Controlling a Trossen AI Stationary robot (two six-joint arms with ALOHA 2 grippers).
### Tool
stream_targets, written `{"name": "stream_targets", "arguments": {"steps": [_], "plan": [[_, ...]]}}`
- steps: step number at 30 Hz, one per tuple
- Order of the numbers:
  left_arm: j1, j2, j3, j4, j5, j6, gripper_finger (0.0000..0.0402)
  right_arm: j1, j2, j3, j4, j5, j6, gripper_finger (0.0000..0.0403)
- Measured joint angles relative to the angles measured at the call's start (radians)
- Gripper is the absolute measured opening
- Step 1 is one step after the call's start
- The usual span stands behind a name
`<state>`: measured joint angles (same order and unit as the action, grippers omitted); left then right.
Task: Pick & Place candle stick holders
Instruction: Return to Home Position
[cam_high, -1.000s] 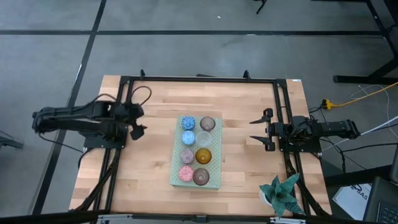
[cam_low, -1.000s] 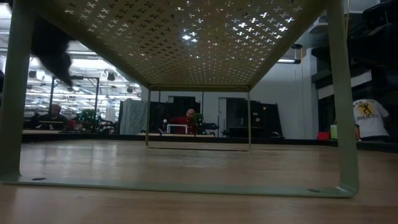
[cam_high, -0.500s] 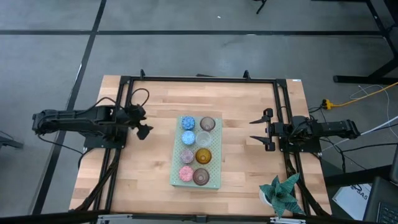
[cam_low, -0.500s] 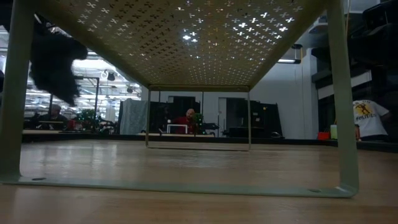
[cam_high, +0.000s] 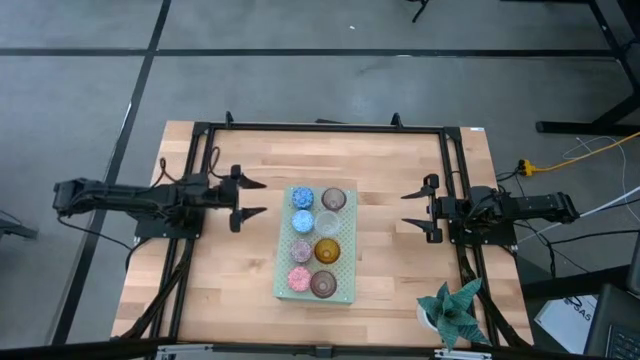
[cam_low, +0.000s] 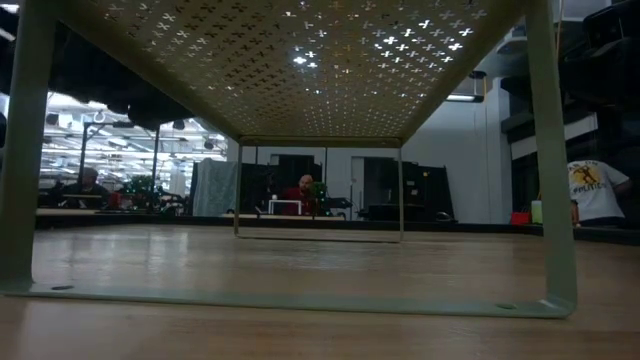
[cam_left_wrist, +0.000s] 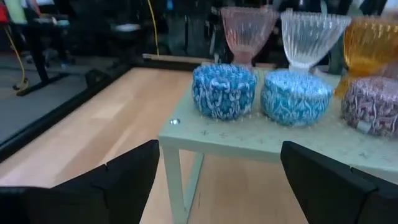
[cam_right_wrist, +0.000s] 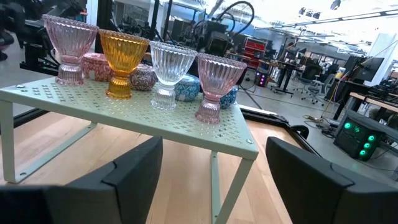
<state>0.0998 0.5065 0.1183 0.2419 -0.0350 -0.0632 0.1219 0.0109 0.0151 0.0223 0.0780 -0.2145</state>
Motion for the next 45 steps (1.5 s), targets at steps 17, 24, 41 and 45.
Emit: {"name": "stream_targets", "arguments": {"steps": [17,24,41,45], "plan": [[0.0,-0.332,-0.11,-0.093,0.01,0.048,0.0334,0.0,0.0,0.0,0.0,0.0,0.0,0.0288],[-0.001,-0.425,-0.109,-0.225,0.079,-0.005,0.0334,0.0,0.0,0.0,0.0,0.0,0.0,0.0288],[-0.001,-0.422,-0.109,-0.225,0.058,0.006,0.0334,0.0,0.0,0.0,0.0,0.0,0.0,0.0288],[-0.001,-0.422,-0.109,-0.225,0.058,0.006,0.0334,0.0,0.0,0.0,0.0,0.0,0.0,0.0288]]}}
